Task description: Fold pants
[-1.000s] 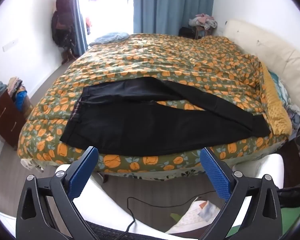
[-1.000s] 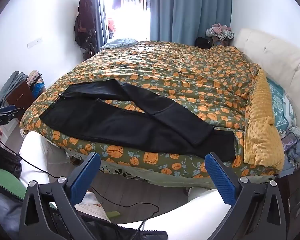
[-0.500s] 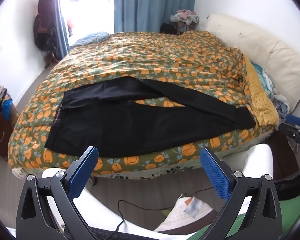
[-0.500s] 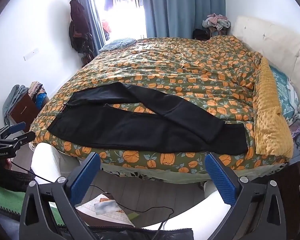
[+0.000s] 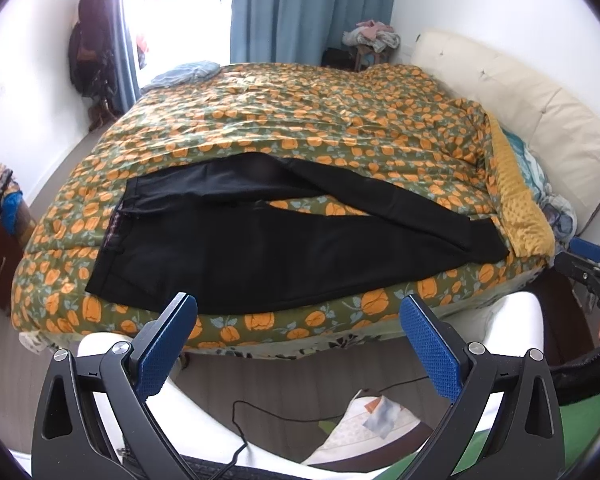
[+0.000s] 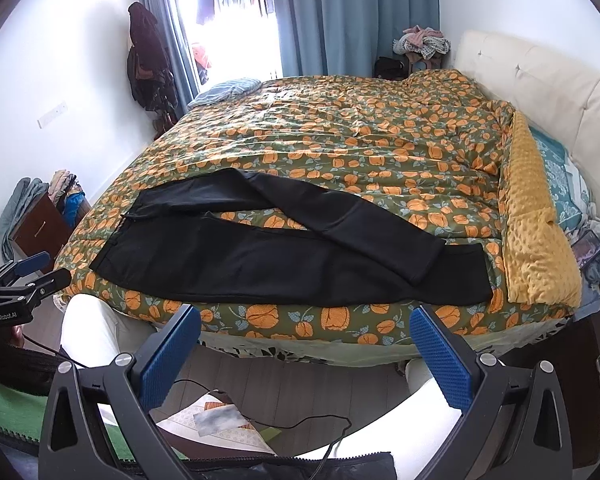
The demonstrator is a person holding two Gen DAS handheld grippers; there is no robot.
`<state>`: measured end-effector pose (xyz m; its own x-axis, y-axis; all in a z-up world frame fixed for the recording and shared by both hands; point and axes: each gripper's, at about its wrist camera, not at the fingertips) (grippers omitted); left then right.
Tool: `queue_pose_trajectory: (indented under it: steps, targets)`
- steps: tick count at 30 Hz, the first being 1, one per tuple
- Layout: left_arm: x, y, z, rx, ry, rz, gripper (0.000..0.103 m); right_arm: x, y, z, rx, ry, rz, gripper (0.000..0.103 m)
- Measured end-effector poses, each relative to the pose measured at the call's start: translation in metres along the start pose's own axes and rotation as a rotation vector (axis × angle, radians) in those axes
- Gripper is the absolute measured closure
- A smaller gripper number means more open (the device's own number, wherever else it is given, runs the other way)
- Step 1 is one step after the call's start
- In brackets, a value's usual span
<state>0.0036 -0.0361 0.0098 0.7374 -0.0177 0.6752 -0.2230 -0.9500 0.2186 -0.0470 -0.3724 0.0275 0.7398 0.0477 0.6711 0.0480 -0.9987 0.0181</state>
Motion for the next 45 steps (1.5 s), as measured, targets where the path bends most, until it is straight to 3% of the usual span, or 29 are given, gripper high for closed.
queue_pose_trajectory:
  steps: [23,45]
  targets:
    - [0.002,-0.002,0.000,0.000,-0.013,-0.010,0.001,0.004,0.000,0.007,-0.039,-0.018,0.012,0.000]
    - [0.000,-0.008,0.010,0.008,-0.046,-0.033,0.001,-0.002,-0.009,0.015,0.011,-0.037,0.024,0.000]
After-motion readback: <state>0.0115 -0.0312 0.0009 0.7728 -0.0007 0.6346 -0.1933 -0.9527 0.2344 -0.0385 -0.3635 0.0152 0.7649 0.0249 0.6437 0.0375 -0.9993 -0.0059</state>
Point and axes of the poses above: each gripper's, at about its wrist camera, not at the fingertips, and z roughly the way its jaws point, y to its right, x to its top, and after that the axes turned 11 degrees about -x, right-handed
